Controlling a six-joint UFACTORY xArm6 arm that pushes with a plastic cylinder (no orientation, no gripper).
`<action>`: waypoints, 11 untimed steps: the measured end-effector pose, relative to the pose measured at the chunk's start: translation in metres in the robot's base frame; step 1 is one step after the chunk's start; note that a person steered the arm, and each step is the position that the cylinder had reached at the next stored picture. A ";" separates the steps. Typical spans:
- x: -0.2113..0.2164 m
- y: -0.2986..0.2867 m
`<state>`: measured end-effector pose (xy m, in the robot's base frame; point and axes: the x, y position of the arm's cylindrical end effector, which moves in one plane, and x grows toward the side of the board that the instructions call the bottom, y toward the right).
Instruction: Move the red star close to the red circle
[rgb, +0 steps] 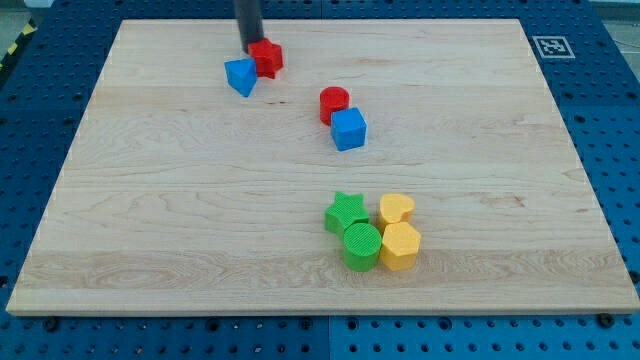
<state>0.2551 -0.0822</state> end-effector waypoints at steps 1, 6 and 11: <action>0.000 0.029; -0.009 0.051; 0.033 0.011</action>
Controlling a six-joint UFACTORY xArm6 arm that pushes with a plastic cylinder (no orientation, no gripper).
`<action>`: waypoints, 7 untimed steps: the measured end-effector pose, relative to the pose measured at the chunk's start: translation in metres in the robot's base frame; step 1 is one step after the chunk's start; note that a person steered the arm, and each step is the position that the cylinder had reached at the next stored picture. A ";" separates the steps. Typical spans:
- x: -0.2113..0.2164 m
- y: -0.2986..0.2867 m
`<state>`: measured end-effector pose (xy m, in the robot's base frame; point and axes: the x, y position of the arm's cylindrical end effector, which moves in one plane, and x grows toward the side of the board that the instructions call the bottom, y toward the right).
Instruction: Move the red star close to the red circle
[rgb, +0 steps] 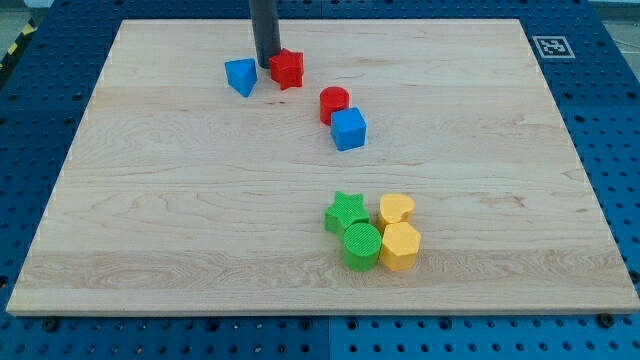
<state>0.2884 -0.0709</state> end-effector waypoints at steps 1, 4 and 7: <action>0.004 0.001; 0.030 0.027; 0.023 0.040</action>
